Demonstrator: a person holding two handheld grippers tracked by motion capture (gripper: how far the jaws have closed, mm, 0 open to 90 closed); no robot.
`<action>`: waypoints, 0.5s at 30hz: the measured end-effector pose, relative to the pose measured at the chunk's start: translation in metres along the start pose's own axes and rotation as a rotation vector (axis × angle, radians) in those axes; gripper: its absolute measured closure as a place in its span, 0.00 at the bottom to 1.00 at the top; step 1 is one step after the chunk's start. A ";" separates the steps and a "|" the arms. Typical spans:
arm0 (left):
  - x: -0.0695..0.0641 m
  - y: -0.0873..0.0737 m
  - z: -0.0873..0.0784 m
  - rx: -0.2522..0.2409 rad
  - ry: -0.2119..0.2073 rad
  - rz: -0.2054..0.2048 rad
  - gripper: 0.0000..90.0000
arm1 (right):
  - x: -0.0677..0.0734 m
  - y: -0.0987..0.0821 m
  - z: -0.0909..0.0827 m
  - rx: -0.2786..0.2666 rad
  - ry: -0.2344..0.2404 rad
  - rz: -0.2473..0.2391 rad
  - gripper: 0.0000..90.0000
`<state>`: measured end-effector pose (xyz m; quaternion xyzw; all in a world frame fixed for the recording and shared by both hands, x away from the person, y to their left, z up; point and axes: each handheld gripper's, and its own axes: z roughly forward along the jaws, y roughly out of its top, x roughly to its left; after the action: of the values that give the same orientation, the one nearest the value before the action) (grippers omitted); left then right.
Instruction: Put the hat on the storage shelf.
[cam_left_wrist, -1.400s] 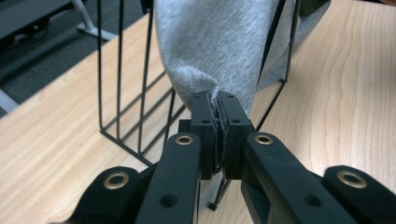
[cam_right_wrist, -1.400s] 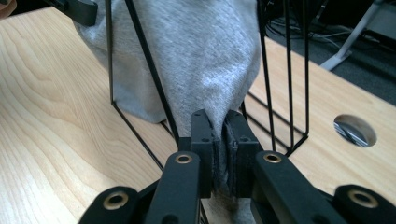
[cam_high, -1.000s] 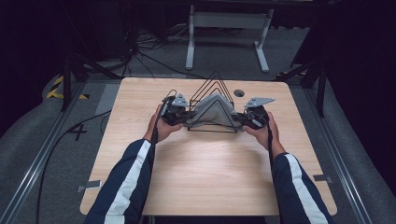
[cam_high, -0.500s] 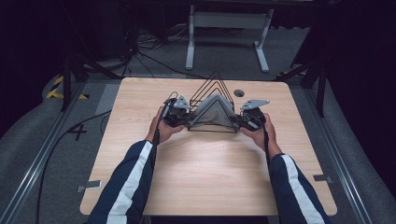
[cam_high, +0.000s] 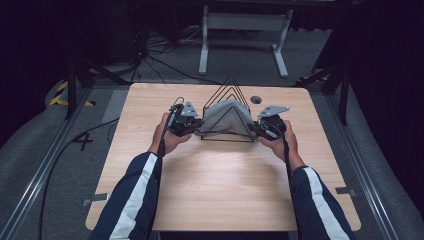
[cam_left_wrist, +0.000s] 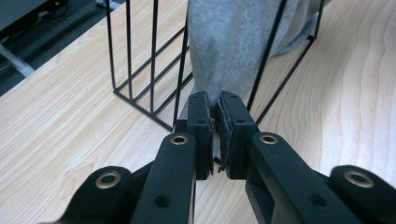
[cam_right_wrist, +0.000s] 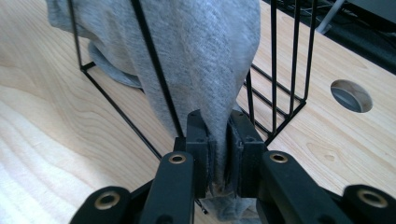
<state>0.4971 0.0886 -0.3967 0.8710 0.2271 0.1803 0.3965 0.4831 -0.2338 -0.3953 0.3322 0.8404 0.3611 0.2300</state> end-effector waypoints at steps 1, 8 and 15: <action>0.000 0.000 0.000 0.000 0.000 0.000 0.93 | 0.000 0.000 0.000 0.000 0.000 0.000 0.89; 0.000 -0.005 -0.021 0.016 0.028 0.026 0.93 | 0.004 0.004 -0.012 -0.003 0.008 -0.013 0.86; -0.003 -0.010 -0.033 0.037 0.025 0.052 0.90 | 0.007 0.005 -0.021 -0.002 0.024 -0.028 0.84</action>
<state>0.4762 0.1128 -0.3842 0.8815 0.2128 0.1971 0.3726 0.4675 -0.2356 -0.3793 0.3158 0.8473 0.3627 0.2254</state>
